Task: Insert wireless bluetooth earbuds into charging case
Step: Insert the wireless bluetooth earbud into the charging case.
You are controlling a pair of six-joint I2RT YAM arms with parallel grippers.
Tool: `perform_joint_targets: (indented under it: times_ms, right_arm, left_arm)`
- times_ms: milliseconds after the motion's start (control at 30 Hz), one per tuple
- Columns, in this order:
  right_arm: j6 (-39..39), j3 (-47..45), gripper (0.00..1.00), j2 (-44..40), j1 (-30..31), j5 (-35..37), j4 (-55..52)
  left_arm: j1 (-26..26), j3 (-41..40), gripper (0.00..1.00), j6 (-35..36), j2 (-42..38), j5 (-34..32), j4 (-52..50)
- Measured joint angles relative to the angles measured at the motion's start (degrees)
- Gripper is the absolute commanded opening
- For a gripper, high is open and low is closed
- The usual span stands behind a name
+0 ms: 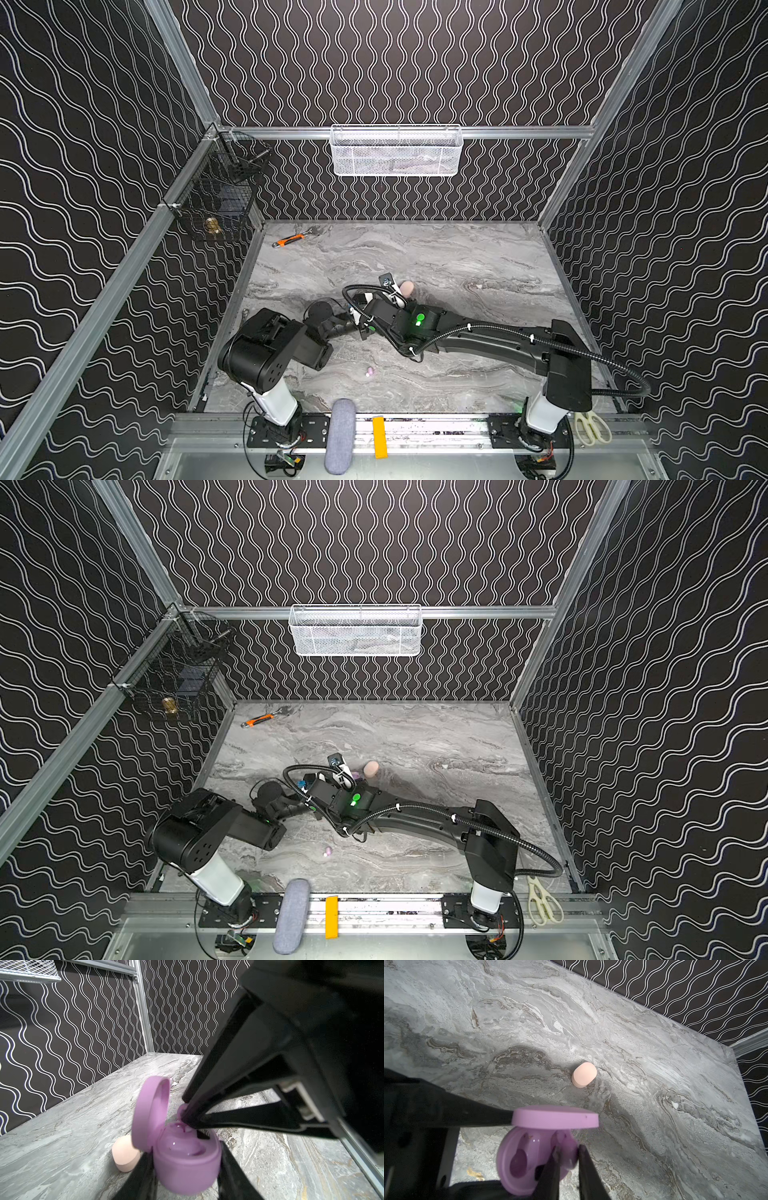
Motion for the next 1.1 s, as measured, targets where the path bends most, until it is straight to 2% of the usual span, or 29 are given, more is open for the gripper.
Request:
perform_joint_targets:
  times_ms: [500, 700, 1100]
  right_arm:
    - [0.66, -3.76, 0.22, -3.02, -0.31, -3.02, 3.41]
    - [0.68, -4.42, 0.32, -5.92, -0.37, -4.28, 3.52]
    - [2.8, -11.04, 0.35, -13.9, -2.03, -6.56, 4.0]
  left_arm:
    - [0.31, 0.0, 0.36, -1.05, 0.0, 0.44, -0.35]
    - [0.31, 0.04, 0.36, -1.16, 0.0, 0.61, 0.46]
    - [0.31, 0.11, 0.36, -1.16, 0.0, 0.57, 0.94]
